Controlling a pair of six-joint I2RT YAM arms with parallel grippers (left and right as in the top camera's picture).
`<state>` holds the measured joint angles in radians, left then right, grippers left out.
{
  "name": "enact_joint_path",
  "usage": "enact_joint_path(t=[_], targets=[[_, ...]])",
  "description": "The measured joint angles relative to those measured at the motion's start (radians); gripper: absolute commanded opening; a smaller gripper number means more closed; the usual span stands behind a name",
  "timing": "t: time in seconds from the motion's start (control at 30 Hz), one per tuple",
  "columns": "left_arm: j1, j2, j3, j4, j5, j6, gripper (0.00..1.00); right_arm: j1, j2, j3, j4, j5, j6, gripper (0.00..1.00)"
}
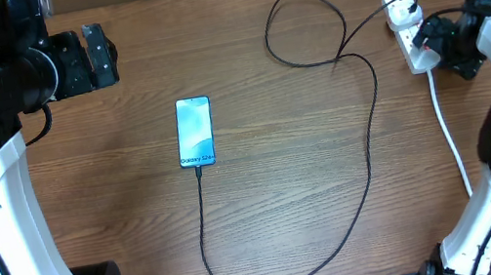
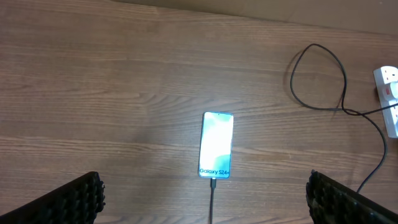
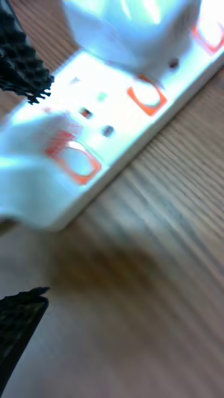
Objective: Plug charger to phone and switch on socket
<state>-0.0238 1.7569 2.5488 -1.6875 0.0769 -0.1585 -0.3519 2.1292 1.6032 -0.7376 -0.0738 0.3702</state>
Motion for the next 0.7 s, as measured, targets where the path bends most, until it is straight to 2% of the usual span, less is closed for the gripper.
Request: enact_joint_path(t=[0.27, 0.37, 0.7], targets=[[0.0, 0.0, 0.0, 0.0, 0.0, 0.0, 0.99, -0.005, -0.32, -0.001, -0.217, -0.02, -0.015, 1.0], [0.0, 0.0, 0.0, 0.0, 0.0, 0.0, 1.0, 0.01, -0.508, 0.0, -0.368, -0.051, -0.042, 1.0], [0.0, 0.0, 0.0, 0.0, 0.0, 0.0, 1.0, 0.061, -0.916, 0.0, -0.677, -0.081, -0.079, 1.0]])
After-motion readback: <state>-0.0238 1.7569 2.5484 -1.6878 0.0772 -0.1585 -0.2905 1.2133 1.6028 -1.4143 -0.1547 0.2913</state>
